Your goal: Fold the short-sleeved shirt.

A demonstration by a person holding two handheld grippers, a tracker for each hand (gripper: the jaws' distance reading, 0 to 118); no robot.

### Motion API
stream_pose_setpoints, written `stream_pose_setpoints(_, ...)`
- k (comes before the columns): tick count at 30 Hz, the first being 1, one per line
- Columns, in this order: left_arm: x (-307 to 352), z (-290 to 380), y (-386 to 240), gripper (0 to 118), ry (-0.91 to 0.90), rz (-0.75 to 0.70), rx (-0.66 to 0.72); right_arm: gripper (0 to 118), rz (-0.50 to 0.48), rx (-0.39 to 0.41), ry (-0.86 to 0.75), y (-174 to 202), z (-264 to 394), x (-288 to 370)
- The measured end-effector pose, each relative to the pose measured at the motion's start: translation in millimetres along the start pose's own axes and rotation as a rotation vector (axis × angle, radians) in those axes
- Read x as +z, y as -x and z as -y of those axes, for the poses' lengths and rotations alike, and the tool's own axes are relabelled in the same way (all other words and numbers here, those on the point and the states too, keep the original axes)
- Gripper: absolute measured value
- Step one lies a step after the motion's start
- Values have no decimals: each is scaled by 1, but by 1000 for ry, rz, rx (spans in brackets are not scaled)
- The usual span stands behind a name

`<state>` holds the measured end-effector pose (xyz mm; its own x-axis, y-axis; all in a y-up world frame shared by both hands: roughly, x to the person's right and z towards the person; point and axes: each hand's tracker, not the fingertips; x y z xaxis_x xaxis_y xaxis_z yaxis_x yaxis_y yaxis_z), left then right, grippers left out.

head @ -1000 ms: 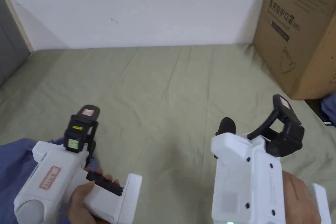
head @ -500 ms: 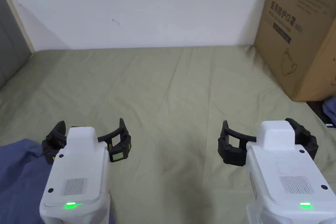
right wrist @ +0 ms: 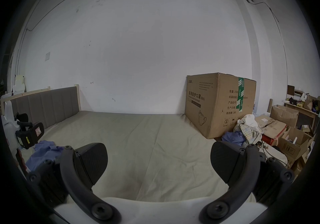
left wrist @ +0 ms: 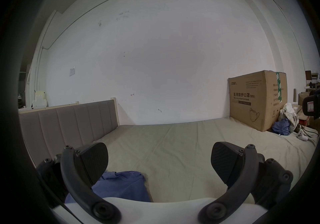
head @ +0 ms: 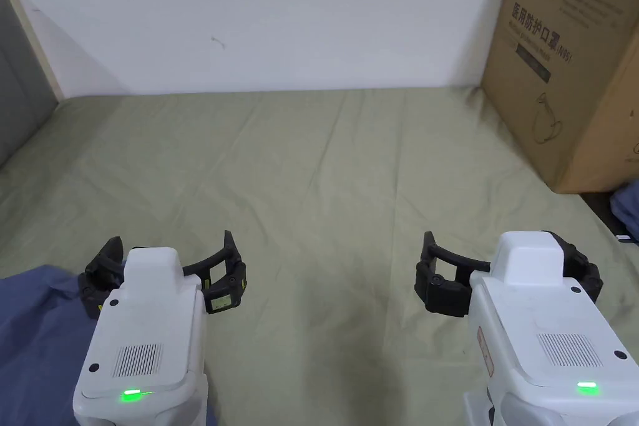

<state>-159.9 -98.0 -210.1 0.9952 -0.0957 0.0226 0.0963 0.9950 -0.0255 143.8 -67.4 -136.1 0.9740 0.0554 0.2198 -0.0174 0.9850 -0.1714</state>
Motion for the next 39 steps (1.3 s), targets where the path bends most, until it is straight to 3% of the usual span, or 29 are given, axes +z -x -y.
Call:
stream_pose_setpoints(33,-3,-7,3,118,-7,10,30,116,-1,20,9,4,-3,-1)
stream_pose_setpoints(39,-6,-8,1,115,-4,10,37,109,8,22,14,2,-4,-4)
